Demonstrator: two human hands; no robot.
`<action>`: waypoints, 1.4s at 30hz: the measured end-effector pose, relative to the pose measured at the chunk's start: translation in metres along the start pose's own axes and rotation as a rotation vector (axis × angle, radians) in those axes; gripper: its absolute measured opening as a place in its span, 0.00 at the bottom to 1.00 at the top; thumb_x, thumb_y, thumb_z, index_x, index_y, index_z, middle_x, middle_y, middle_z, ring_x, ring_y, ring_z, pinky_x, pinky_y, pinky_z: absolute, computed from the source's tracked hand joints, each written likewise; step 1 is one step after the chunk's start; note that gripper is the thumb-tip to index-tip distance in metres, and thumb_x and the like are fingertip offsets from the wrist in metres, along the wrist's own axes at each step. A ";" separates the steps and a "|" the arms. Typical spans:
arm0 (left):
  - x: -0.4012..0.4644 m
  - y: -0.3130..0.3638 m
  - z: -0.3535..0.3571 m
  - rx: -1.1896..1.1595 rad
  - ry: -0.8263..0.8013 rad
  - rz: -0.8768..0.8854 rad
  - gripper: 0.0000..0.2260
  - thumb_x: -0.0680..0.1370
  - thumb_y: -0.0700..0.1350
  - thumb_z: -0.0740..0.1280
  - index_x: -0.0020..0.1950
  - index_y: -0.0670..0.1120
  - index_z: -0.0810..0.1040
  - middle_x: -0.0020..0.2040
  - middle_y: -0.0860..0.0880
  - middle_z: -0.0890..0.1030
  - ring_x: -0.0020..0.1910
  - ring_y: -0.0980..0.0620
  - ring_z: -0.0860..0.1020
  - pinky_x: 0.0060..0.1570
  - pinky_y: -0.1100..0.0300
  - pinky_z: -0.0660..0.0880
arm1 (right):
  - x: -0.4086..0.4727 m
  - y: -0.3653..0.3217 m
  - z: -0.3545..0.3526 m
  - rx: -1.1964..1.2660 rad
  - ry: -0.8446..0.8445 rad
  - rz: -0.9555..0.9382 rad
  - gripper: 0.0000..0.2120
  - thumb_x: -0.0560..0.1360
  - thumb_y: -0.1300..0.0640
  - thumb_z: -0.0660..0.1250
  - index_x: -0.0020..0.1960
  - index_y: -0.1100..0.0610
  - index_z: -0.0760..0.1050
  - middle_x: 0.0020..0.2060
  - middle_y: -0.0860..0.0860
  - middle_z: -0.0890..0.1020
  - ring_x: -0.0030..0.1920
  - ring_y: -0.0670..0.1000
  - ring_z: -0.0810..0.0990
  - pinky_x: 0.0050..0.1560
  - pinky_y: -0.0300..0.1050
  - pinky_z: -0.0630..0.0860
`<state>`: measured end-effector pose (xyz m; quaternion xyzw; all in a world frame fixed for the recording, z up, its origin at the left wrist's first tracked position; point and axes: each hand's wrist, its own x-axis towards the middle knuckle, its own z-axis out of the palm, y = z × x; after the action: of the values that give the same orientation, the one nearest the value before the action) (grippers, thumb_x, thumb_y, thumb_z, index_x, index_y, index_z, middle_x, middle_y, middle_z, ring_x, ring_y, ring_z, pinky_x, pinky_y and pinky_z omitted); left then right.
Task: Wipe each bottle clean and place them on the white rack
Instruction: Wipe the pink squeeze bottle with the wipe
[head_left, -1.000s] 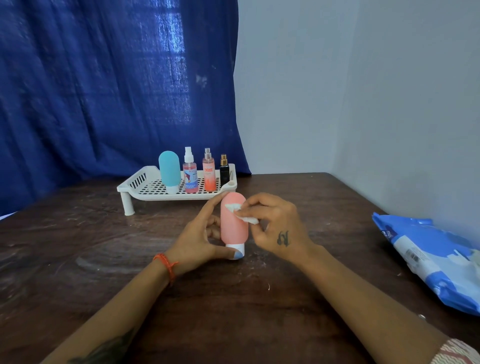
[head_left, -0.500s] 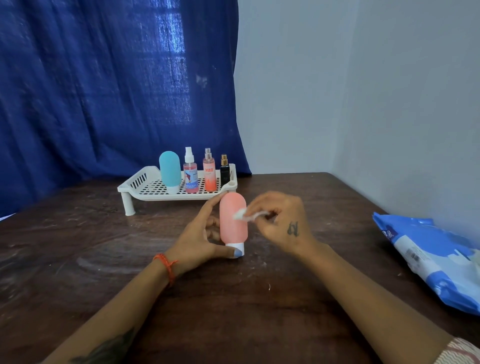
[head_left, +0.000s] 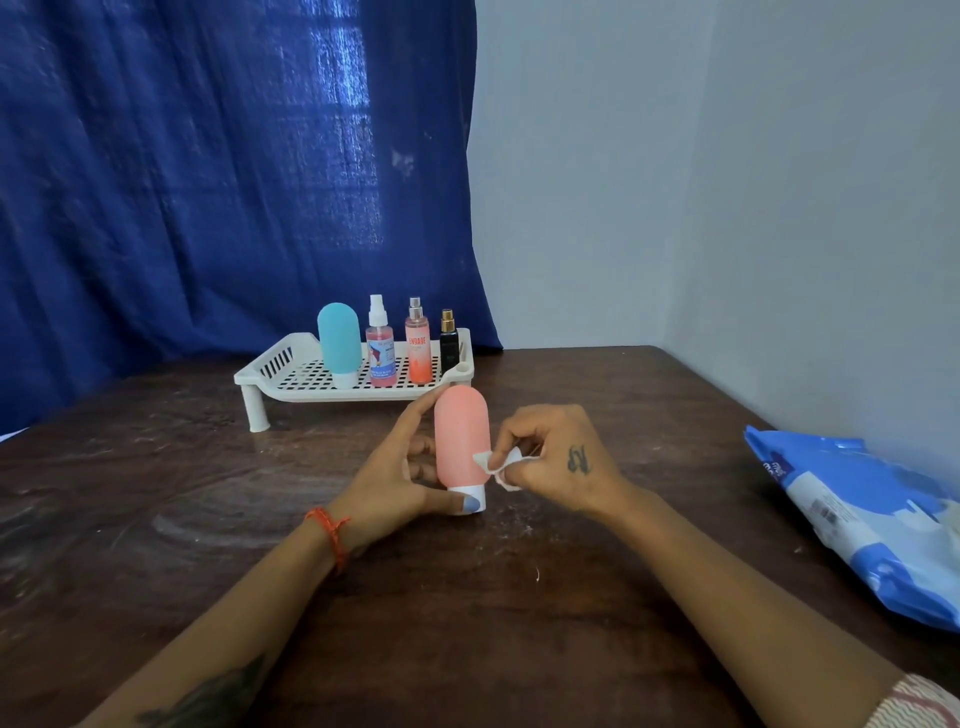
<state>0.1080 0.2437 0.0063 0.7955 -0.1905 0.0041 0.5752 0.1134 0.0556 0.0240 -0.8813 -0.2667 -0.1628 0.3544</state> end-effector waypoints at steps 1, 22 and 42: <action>0.000 0.000 0.000 0.001 0.001 0.001 0.46 0.64 0.36 0.78 0.68 0.67 0.55 0.63 0.48 0.73 0.54 0.49 0.80 0.47 0.61 0.79 | 0.000 0.000 -0.002 0.019 -0.049 0.009 0.07 0.64 0.68 0.72 0.36 0.57 0.82 0.32 0.41 0.78 0.35 0.41 0.76 0.36 0.32 0.69; -0.003 0.005 0.004 0.093 0.028 0.019 0.47 0.58 0.51 0.78 0.67 0.69 0.52 0.59 0.56 0.69 0.56 0.54 0.74 0.50 0.62 0.77 | 0.004 -0.006 0.004 0.249 0.252 0.006 0.05 0.71 0.59 0.72 0.45 0.53 0.78 0.45 0.46 0.81 0.47 0.46 0.79 0.44 0.43 0.80; -0.002 0.005 0.000 -0.087 -0.128 0.029 0.45 0.59 0.44 0.78 0.70 0.64 0.60 0.61 0.51 0.79 0.60 0.54 0.77 0.59 0.56 0.75 | 0.004 0.006 0.015 0.005 0.347 -0.086 0.12 0.74 0.61 0.68 0.57 0.55 0.79 0.46 0.52 0.84 0.42 0.44 0.79 0.41 0.25 0.70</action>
<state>0.1048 0.2432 0.0105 0.7657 -0.2382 -0.0466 0.5956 0.1221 0.0644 0.0122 -0.8267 -0.2394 -0.3270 0.3902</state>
